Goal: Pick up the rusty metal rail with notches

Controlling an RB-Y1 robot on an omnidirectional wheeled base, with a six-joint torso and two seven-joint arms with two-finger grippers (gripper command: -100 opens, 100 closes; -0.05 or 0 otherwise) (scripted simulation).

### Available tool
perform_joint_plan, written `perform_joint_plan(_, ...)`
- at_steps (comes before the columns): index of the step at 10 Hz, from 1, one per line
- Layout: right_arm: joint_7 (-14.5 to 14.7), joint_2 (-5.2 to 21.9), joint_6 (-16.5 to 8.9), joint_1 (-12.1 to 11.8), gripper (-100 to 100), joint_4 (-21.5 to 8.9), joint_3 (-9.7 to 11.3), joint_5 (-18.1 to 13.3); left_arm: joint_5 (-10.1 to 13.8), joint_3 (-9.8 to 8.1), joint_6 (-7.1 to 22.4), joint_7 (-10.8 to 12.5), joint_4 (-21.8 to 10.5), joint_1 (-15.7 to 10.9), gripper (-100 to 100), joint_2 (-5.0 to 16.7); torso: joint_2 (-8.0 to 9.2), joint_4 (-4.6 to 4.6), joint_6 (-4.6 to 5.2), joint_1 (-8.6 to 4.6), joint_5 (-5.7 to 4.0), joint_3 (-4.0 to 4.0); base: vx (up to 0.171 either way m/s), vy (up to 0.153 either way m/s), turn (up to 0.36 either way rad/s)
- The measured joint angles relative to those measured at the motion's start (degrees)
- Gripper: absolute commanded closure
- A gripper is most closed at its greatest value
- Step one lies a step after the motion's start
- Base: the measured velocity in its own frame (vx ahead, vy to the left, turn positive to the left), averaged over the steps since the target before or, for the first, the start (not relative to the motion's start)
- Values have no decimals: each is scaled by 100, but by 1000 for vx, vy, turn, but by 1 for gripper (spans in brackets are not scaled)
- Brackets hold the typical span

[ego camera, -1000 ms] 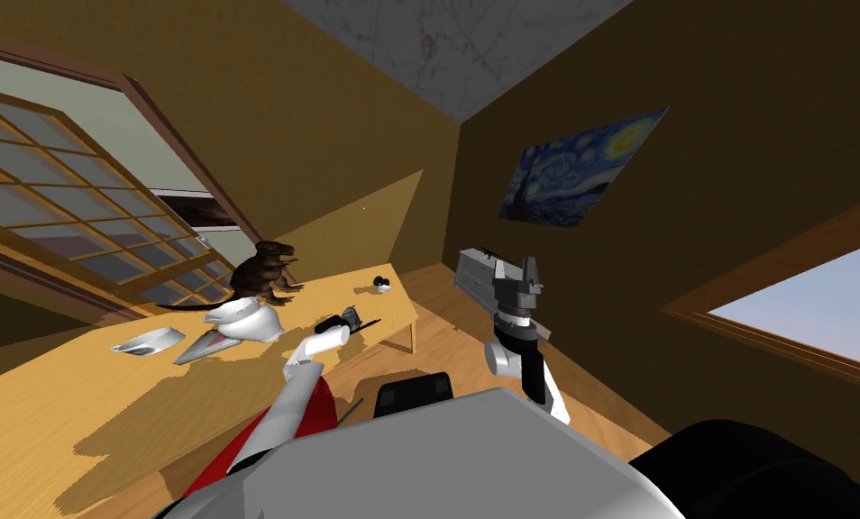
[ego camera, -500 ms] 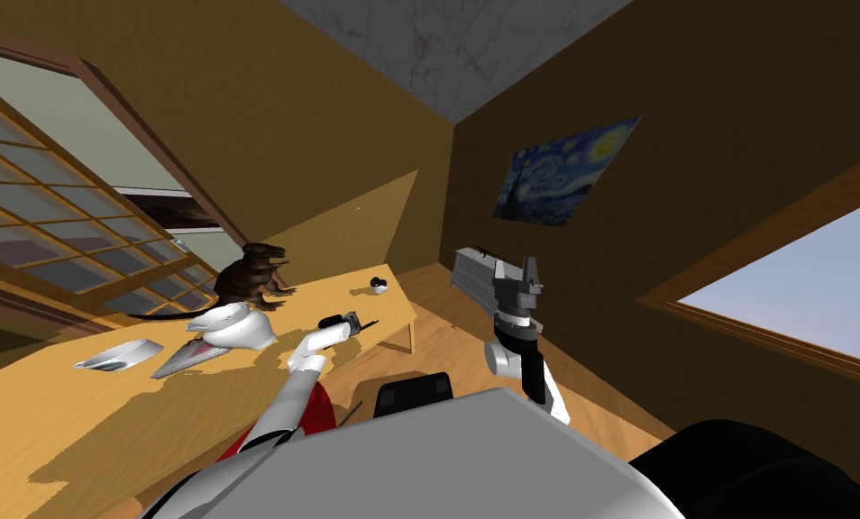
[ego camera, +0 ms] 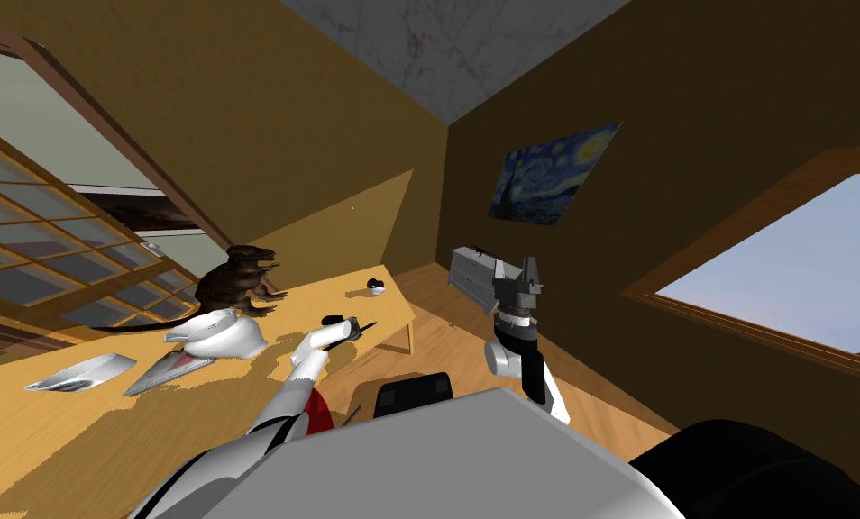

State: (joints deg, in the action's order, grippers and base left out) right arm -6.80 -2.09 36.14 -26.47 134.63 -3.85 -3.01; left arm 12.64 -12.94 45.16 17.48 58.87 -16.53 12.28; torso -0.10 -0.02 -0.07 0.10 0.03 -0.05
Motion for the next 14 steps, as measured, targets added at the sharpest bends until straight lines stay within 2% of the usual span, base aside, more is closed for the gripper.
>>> perform_joint_plan(7,0,0,0,0,0,0,0,0,54,-123,708,-44,-983,-466,-100,139,-6,-1,-1,1,0,-4,15,23,-74)
perform_joint_plan(10,0,0,0,0,0,0,0,0,94,-191,1002,-90,-1515,-705,-100,251,-12,-3,0,9,2,-7,37,46,-104)
perform_joint_plan(14,0,0,0,-1,0,0,-1,0,114,-252,1405,-103,-1890,-911,-100,374,-28,-6,-1,14,3,-16,59,49,-46)
